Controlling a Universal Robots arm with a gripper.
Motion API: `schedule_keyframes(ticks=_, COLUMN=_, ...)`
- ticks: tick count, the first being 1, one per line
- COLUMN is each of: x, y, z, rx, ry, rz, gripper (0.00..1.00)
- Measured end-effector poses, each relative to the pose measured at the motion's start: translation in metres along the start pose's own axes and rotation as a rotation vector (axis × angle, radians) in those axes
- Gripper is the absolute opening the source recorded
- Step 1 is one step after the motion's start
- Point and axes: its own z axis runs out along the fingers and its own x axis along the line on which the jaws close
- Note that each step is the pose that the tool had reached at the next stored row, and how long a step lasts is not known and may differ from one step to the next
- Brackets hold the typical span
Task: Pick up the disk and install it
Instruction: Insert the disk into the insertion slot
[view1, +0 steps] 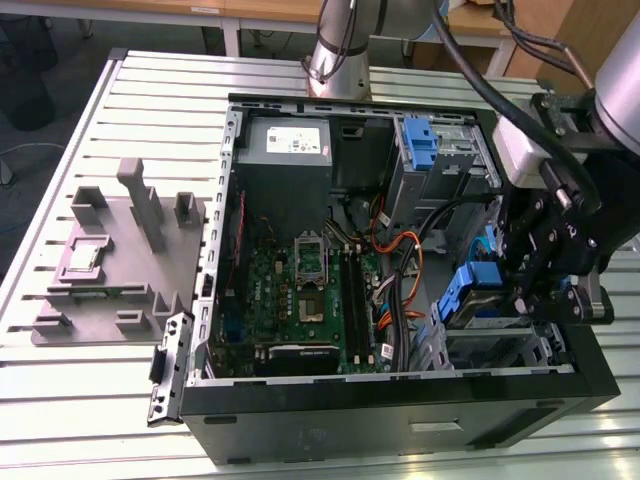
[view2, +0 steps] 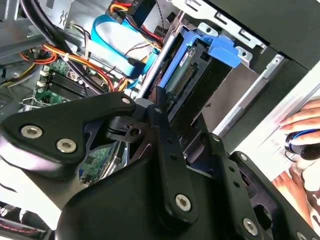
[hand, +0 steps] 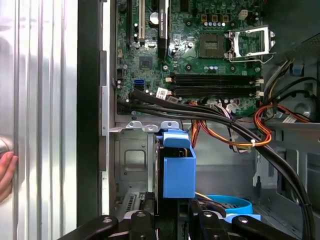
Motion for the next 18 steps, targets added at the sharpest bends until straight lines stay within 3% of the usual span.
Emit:
schedule_keyframes(ticks=4, x=0.0003, y=-0.0001, z=0.007, rx=0.0, ry=0.0, rz=0.0, gripper=0.35)
schedule_keyframes(ticks=8, x=0.0003, y=-0.0001, z=0.0078, rx=0.0, ry=0.0004, rz=0.0, gripper=0.35)
schedule_keyframes(ticks=12, x=0.0005, y=-0.0002, z=0.0126, rx=0.0, ry=0.0, rz=0.0, gripper=0.35)
schedule_keyframes(ticks=18, x=0.0005, y=-0.0002, z=0.013, rx=0.0, ry=0.0001, rz=0.0, gripper=0.35)
